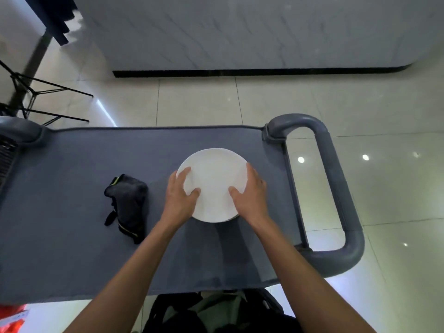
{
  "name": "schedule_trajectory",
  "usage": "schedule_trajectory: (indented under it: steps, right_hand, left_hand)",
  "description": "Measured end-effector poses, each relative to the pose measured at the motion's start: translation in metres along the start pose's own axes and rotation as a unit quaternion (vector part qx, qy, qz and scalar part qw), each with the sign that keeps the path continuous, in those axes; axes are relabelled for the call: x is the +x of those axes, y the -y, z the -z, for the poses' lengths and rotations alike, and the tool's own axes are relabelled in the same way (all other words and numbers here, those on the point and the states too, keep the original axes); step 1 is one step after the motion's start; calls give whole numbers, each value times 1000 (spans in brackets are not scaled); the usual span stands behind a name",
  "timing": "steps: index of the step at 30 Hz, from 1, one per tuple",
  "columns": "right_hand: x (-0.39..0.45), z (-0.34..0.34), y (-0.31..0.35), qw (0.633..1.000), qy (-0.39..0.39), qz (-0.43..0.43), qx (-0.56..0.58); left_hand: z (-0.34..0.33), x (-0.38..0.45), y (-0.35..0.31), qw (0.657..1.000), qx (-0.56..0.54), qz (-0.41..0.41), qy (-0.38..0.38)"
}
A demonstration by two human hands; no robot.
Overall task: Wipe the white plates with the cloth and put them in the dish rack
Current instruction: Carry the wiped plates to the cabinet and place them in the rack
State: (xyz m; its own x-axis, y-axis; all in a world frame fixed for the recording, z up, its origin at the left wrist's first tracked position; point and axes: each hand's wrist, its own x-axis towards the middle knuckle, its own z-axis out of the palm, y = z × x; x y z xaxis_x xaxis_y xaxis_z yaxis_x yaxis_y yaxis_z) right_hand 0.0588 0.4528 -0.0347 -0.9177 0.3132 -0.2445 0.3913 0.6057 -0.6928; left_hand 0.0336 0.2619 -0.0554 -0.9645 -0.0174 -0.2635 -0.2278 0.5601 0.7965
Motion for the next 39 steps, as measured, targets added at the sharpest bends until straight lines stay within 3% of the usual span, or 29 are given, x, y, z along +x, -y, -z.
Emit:
schedule_trajectory:
  steps: [17,39]
  right_hand:
    - [-7,-10,7,982,-54,-89,155]
    - [-4,7,-1,972,-86,-114,187]
  left_hand:
    - [0,3,-13,995,-96,34,-26]
    - [-15,-4,-27,994,-100,29,-24]
